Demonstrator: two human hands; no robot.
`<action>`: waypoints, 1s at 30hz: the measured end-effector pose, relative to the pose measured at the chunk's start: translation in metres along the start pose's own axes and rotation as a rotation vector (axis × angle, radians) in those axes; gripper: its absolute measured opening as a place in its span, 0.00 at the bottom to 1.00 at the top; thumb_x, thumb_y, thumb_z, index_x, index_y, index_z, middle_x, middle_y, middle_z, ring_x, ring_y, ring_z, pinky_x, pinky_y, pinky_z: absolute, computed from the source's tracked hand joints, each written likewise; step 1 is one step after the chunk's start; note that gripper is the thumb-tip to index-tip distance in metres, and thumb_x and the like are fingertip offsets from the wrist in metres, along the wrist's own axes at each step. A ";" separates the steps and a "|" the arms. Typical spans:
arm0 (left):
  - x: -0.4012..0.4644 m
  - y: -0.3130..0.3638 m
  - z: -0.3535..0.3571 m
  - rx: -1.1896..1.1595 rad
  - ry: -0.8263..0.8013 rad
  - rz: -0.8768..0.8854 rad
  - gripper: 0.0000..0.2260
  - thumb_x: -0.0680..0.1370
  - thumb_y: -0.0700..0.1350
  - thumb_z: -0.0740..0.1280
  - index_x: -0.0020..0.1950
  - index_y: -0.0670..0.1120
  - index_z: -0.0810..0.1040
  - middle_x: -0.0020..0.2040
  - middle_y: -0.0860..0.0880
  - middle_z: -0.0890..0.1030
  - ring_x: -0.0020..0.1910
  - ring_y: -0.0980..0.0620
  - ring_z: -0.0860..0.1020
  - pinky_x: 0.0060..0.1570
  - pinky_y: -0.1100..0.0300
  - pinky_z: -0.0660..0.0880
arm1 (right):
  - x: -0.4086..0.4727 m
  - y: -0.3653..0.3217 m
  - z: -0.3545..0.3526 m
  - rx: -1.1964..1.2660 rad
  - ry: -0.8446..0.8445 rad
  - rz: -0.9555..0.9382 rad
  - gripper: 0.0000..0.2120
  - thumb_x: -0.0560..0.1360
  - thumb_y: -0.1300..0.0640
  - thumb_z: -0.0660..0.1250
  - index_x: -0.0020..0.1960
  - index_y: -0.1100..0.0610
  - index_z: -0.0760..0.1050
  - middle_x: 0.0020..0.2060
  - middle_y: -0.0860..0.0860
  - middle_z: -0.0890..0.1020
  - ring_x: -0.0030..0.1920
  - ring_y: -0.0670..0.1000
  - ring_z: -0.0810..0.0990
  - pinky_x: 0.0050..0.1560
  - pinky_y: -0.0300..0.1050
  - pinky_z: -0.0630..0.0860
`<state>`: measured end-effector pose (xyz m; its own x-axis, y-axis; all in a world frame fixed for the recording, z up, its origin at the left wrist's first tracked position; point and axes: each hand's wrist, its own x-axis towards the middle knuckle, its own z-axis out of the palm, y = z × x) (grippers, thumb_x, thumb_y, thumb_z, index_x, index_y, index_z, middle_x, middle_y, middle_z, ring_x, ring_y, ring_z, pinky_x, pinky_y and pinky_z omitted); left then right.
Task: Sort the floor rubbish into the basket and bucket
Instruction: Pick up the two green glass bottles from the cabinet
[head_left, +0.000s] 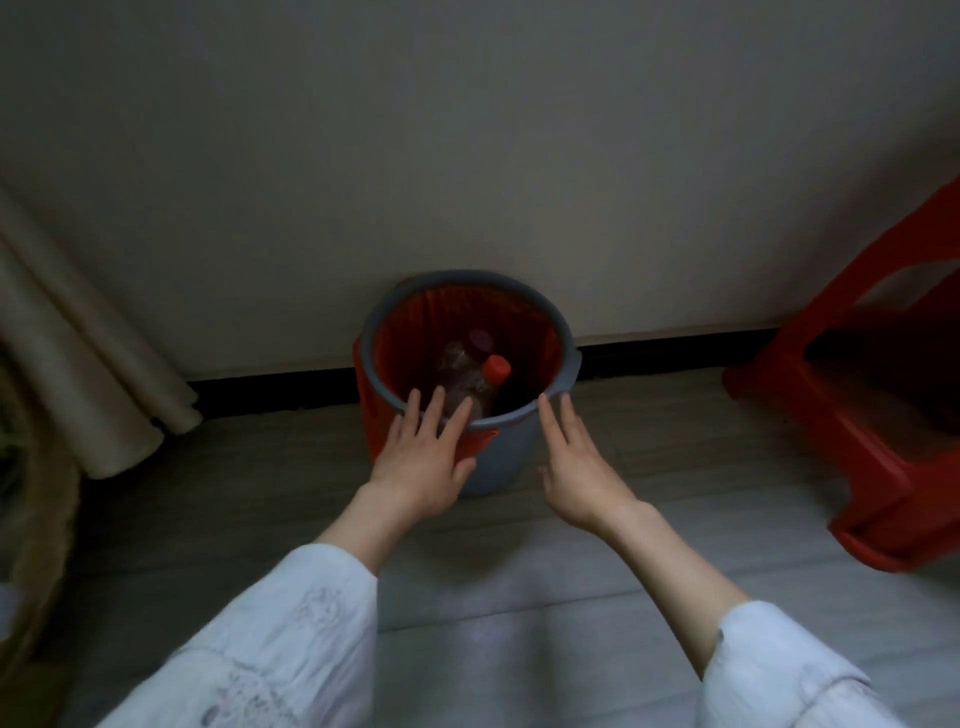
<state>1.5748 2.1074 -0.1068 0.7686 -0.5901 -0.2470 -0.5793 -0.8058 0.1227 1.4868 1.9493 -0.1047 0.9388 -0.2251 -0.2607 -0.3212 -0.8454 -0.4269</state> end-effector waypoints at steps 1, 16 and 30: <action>-0.013 0.001 -0.017 -0.017 -0.042 0.008 0.29 0.80 0.55 0.53 0.76 0.53 0.41 0.77 0.46 0.40 0.75 0.44 0.38 0.73 0.49 0.43 | -0.011 -0.007 -0.016 0.022 -0.032 0.021 0.37 0.79 0.60 0.57 0.75 0.51 0.33 0.76 0.53 0.36 0.76 0.55 0.41 0.75 0.51 0.51; -0.303 0.005 -0.454 -0.718 0.256 -0.208 0.19 0.80 0.48 0.60 0.70 0.48 0.66 0.69 0.51 0.70 0.68 0.56 0.67 0.65 0.69 0.58 | -0.218 -0.297 -0.387 0.212 -0.113 -0.202 0.26 0.79 0.53 0.59 0.75 0.47 0.55 0.69 0.48 0.69 0.67 0.49 0.70 0.68 0.44 0.64; -0.586 -0.033 -0.607 -0.846 0.771 -0.670 0.12 0.80 0.44 0.60 0.63 0.50 0.74 0.57 0.56 0.75 0.56 0.60 0.74 0.51 0.72 0.67 | -0.363 -0.525 -0.464 0.318 -0.287 -0.701 0.23 0.79 0.58 0.61 0.72 0.53 0.62 0.60 0.50 0.77 0.48 0.43 0.77 0.51 0.31 0.70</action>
<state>1.3081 2.4502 0.6171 0.9566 0.2813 0.0766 0.1009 -0.5658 0.8183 1.3721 2.2500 0.6155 0.8802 0.4733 -0.0351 0.2679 -0.5565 -0.7864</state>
